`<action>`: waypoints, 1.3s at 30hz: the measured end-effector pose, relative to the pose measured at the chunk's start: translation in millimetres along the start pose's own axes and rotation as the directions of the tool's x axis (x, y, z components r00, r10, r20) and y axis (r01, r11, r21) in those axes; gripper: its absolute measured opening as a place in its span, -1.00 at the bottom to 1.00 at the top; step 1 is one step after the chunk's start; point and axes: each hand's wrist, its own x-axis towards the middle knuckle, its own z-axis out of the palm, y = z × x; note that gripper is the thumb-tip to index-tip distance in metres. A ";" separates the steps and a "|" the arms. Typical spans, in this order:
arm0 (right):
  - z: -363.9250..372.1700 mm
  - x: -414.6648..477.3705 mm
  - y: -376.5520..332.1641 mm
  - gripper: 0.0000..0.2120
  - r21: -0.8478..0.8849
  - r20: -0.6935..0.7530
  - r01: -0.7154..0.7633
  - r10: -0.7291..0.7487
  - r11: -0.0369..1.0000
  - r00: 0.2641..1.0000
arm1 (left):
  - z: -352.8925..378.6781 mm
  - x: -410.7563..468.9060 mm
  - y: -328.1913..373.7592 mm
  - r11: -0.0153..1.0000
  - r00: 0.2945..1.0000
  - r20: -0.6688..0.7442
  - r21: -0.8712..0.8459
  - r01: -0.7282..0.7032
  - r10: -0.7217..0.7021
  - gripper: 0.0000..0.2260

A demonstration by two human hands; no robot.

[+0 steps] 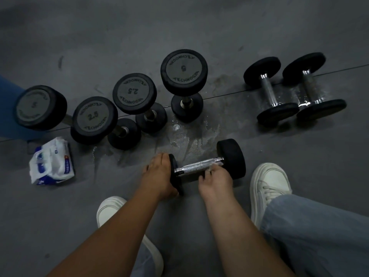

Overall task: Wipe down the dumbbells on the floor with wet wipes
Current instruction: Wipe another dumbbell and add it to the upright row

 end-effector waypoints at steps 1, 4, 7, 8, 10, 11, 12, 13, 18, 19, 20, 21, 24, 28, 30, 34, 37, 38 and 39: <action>4.6 2.2 0.5 -0.83 0.030 -0.016 -0.027 0.028 0.999 0.999 | 0.6 -0.8 0.1 1.000 1.000 -0.005 0.003 0.000 0.000 -0.01; 4.7 10.0 3.2 -0.82 0.024 -0.071 -0.008 0.010 1.000 0.997 | 2.8 -3.2 0.4 1.000 1.000 -0.002 0.002 -0.004 0.004 0.06; -0.7 -1.5 14.7 -0.80 -0.016 -0.183 0.176 -0.176 0.984 0.967 | 4.0 -3.6 -0.7 1.000 1.000 0.002 -0.002 -0.001 0.001 0.10; 0.3 -8.9 15.6 -0.79 -0.058 -0.193 0.221 -0.229 0.973 0.954 | 4.3 -3.8 -0.6 1.000 1.000 0.001 -0.008 0.000 0.000 0.09; 22.8 -20.7 4.4 -0.73 -0.375 -0.196 0.169 -0.256 0.912 0.947 | 5.6 -4.4 -0.5 1.000 1.000 -0.009 -0.020 -0.005 0.004 0.06; 35.1 -26.0 -5.5 -0.72 -0.663 -0.167 0.162 -0.356 0.731 0.920 | 5.9 -5.0 -0.2 1.000 1.000 -0.013 -0.026 -0.005 0.005 0.04; 43.0 -28.9 -9.6 -0.73 -0.890 -0.021 0.159 -0.385 0.428 0.923 | 5.6 -5.6 0.3 1.000 1.000 -0.017 -0.030 -0.004 0.003 0.03; 48.3 -31.2 -13.4 -0.73 -0.971 0.056 0.143 -0.401 0.191 0.914 | 5.5 -5.5 0.2 1.000 1.000 -0.018 -0.031 -0.003 0.003 0.02; 3.2 4.8 8.8 -0.70 -0.322 -0.232 0.154 -0.235 0.934 0.944 | 5.1 -5.5 -0.4 1.000 1.000 -0.009 -0.025 0.000 -0.001 0.06; -4.8 5.1 15.3 -0.69 -0.221 -0.250 0.205 -0.258 0.954 0.933 | 5.8 -5.2 -0.6 1.000 1.000 -0.018 -0.023 -0.001 0.001 0.06; -10.2 7.6 19.1 -0.69 -0.165 -0.224 0.206 -0.240 0.965 0.945 | 6.5 -5.4 -0.5 1.000 1.000 -0.030 -0.018 -0.006 0.005 0.04; -12.5 10.2 20.3 -0.68 -0.124 -0.178 0.176 -0.197 0.976 0.964 | 6.9 -5.4 -0.8 1.000 0.999 -0.038 -0.010 -0.011 0.011 0.02; -5.5 16.0 8.8 -0.57 -0.021 -0.034 0.030 -0.030 0.999 0.999 | 7.0 -5.2 -1.1 1.000 0.999 -0.041 -0.003 -0.013 0.013 0.03; 7.5 20.0 5.5 -0.51 0.024 -0.065 0.028 -0.027 0.999 0.997 | 7.0 -4.1 -1.4 1.000 0.999 -0.041 -0.022 -0.012 0.011 -0.01; 10.9 17.7 6.4 -0.60 -0.021 -0.205 0.082 -0.085 0.996 0.975 | 7.7 -4.4 -1.9 1.000 0.999 -0.037 -0.018 -0.011 0.010 -0.02; 17.5 1.4 9.5 -0.86 -0.167 -0.123 0.254 -0.276 0.953 0.953 | 8.0 -2.7 -1.9 1.000 0.999 -0.038 -0.020 -0.006 0.005 0.00; 12.0 -1.9 19.1 -0.79 -0.254 -0.051 0.395 -0.420 0.883 0.906 | 7.7 -2.2 -2.0 1.000 0.999 -0.034 -0.026 -0.004 0.003 0.03; 11.1 0.5 19.7 -0.80 -0.281 -0.093 0.387 -0.426 0.878 0.900 | 8.1 -2.4 -2.1 1.000 0.999 -0.036 -0.027 -0.006 0.005 0.03; 9.4 4.4 18.9 -0.79 -0.306 -0.156 0.358 -0.417 0.882 0.895 | 8.4 -3.2 -2.2 1.000 0.999 -0.035 -0.026 -0.005 0.004 0.03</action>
